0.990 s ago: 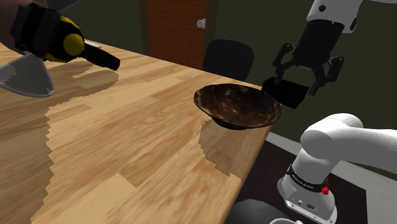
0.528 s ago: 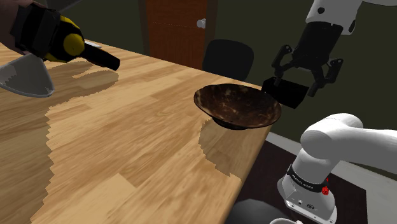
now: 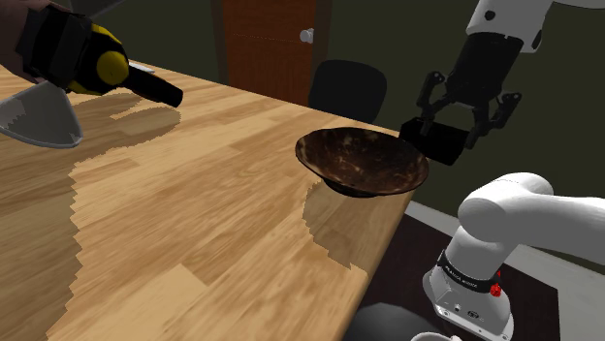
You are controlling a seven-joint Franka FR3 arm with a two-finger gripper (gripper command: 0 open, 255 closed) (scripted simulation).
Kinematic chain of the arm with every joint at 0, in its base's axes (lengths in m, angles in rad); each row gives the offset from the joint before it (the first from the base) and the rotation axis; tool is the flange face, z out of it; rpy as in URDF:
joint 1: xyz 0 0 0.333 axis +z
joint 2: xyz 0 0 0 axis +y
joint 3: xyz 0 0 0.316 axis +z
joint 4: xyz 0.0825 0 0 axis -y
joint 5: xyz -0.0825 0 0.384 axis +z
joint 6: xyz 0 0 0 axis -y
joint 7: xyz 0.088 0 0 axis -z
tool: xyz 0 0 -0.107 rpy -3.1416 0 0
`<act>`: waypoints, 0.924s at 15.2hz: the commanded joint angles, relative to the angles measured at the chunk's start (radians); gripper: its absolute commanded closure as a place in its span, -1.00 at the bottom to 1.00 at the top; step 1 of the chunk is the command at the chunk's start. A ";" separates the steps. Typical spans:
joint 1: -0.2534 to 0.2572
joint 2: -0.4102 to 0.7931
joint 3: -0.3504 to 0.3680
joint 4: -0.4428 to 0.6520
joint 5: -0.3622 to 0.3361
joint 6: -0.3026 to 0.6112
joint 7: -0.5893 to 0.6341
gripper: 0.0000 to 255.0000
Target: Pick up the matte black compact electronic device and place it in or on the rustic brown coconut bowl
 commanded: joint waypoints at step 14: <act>-0.005 0.130 -0.027 0.215 -0.017 -0.080 0.041 1.00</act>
